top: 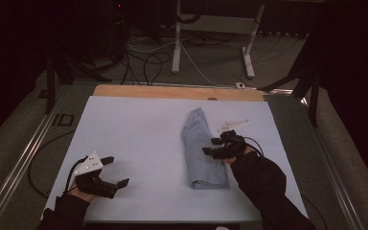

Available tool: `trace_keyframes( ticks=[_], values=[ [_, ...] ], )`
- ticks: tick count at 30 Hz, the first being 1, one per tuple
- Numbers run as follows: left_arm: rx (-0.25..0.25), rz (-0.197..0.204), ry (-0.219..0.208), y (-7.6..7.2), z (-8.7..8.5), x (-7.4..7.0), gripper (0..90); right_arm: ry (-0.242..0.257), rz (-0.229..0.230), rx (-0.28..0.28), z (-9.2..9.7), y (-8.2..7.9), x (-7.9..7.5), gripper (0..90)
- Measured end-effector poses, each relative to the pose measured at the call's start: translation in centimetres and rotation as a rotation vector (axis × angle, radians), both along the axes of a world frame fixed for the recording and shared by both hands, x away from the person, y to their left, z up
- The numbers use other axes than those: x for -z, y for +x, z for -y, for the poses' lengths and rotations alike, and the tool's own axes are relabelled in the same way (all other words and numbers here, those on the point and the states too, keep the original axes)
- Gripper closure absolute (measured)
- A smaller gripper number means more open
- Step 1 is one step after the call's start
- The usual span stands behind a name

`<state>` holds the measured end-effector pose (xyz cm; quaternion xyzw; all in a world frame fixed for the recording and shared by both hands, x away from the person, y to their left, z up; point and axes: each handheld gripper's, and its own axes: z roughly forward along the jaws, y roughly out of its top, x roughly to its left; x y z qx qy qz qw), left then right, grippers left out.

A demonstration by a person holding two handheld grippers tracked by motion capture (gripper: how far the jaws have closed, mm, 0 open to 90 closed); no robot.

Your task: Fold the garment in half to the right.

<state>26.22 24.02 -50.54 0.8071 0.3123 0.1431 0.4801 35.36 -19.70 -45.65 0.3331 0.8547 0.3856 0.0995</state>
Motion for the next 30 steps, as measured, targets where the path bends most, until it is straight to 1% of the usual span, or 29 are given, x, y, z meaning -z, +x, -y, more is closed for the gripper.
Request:
trace_keyframes(
  ticks=[1,2,3,4,5,6,7,8,9,10,12,14,17,18,19,20,21,22,23,24,26,29,30],
  values=[
    [0.002,0.001,0.002,-0.1,0.0,0.0,0.3,-0.006,-0.003,-0.011,0.3,-1.8,0.2,47.7],
    [0.004,0.002,0.006,-0.1,0.1,0.0,0.3,-0.027,0.002,-0.012,0.5,-2.4,0.3,47.9],
    [0.004,0.003,0.008,0.0,0.1,0.0,0.3,-0.049,0.013,0.001,0.7,-3.1,0.6,49.6],
    [0.002,0.002,0.002,0.0,0.1,0.0,0.3,-0.057,0.013,0.006,1.0,-3.7,1.0,51.3],
    [0.002,0.002,0.002,0.0,0.1,0.0,0.3,-0.057,0.013,0.006,1.0,-3.7,1.0,51.3],
    [0.001,-0.001,0.009,0.0,0.1,0.0,0.4,-0.076,0.003,0.039,1.7,-4.8,1.9,50.9],
    [0.005,0.000,0.014,0.0,0.2,0.0,0.3,-0.093,0.003,0.055,2.1,-5.2,2.4,50.6],
    [0.005,0.000,0.014,0.0,0.2,0.0,0.3,-0.093,0.003,0.055,2.1,-5.2,2.4,50.6],
    [0.006,0.001,0.014,0.0,0.2,0.0,0.3,-0.091,-0.013,0.067,2.4,-5.6,2.8,50.2],
    [0.003,-0.002,0.010,0.0,0.2,0.0,0.3,-0.093,-0.030,0.106,3.2,-6.2,3.6,49.5],
    [0.005,0.000,0.013,0.0,0.2,0.0,0.3,-0.087,-0.056,0.129,3.6,-6.5,4.2,48.9],
    [0.003,-0.003,0.008,0.1,0.1,0.0,0.3,-0.100,-0.072,0.136,3.8,-6.9,4.8,49.4],
    [0.000,-0.006,0.003,0.1,0.0,0.0,0.3,-0.093,-0.114,0.137,3.8,-6.9,5.8,53.6],
    [0.001,-0.006,0.004,0.1,0.0,0.0,0.3,-0.096,-0.116,0.136,3.8,-6.9,6.0,57.0],
    [0.001,-0.006,0.004,0.1,0.0,0.0,0.3,-0.104,-0.116,0.132,3.7,-6.9,6.1,59.1],
    [-0.004,-0.007,-0.004,0.1,0.0,0.0,0.3,-0.109,-0.117,0.131,3.7,-7.0,6.1,64.2],
    [-0.003,-0.009,-0.007,0.1,-0.1,0.0,0.3,-0.104,-0.122,0.125,3.6,-7.0,6.0,71.7],
    [-0.003,-0.009,-0.007,0.1,-0.1,0.0,0.3,-0.104,-0.122,0.125,3.6,-7.0,6.0,71.7],
    [0.001,-0.010,-0.001,0.1,0.0,0.1,0.3,-0.115,-0.102,0.120,3.5,-7.2,5.8,83.0],
    [0.000,-0.012,0.000,0.1,0.0,0.1,0.3,-0.120,-0.089,0.114,3.5,-7.3,5.6,86.1],
    [0.000,-0.013,-0.003,0.1,0.0,0.1,0.4,-0.131,-0.065,0.120,3.5,-7.5,5.3,86.7],
    [0.003,-0.009,0.004,0.0,0.1,0.0,0.4,-0.121,-0.062,0.124,3.7,-7.7,4.9,86.9],
    [0.001,-0.007,0.002,0.1,0.0,0.0,0.3,-0.114,-0.051,0.126,4.1,-8.1,4.5,86.9]
  ],
)
